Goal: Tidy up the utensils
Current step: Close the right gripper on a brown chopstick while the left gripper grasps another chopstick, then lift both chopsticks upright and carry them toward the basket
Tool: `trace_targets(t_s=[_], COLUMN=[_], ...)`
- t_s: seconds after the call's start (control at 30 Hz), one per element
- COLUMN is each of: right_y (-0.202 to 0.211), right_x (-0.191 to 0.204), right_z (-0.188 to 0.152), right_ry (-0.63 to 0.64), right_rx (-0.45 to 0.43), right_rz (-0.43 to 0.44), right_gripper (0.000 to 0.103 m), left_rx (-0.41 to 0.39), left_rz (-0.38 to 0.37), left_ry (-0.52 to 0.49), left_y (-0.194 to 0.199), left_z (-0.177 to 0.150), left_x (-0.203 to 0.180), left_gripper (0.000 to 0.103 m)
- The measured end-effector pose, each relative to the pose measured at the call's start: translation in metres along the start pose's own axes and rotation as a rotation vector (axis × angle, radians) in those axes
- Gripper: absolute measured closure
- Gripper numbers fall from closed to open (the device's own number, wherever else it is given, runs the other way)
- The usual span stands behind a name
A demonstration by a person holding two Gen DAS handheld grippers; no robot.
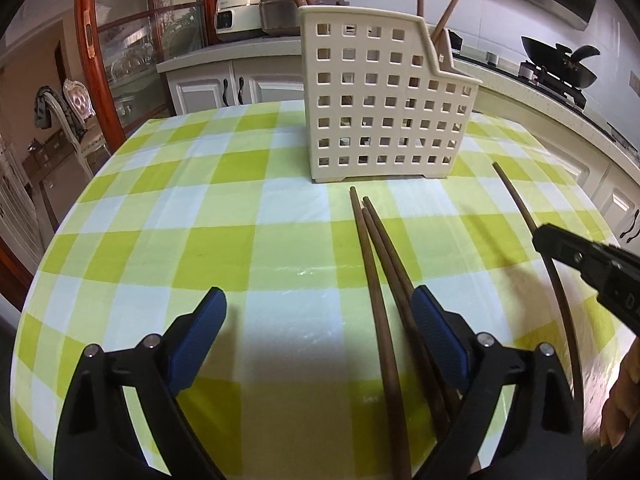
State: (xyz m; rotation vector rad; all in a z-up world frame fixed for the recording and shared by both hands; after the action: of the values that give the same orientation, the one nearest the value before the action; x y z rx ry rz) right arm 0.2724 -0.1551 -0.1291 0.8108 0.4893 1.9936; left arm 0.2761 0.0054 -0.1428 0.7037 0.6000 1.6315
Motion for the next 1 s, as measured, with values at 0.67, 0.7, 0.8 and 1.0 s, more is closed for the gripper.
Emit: trace_targets(t_s=[0.67, 0.7, 0.8, 1.0], right_y=[0.000, 0.000, -0.001, -0.003], right_x=[-0.007, -0.007, -0.008, -0.008], right_z=[0.001, 0.001, 0.001, 0.000], right_ry=[-0.025, -0.025, -0.026, -0.022], right_rx=[-0.005, -0.005, -0.004, 0.000], right_rz=[0.012, 0.012, 0.011, 0.007], right_gripper=[0.097, 0.097, 0.097, 0.097], left_rx=[0.089, 0.087, 0.084, 0.076], left_rz=[-0.036, -0.037, -0.041, -0.052], left_ry=[-0.073, -0.076, -0.086, -0.098], left_y=[-0.040, -0.041, -0.040, -0.037], left_z=[0.025, 0.026, 0.026, 0.024], left_x=[-0.021, -0.022, -0.025, -0.028], left_gripper=[0.069, 0.071, 0.082, 0.096])
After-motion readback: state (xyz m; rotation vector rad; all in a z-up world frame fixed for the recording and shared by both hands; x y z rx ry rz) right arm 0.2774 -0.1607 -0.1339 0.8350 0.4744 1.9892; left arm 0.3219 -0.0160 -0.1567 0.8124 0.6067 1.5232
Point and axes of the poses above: each gripper's, at about its wrist camera, not at the fingertips, and y roughly against the way its jaws point, x to its left, z to its top, the point moved 6 cm from there along -y, roughly the way its jaws point, and after that the axes turned 9 degrees about z, right-handed, at the moved point
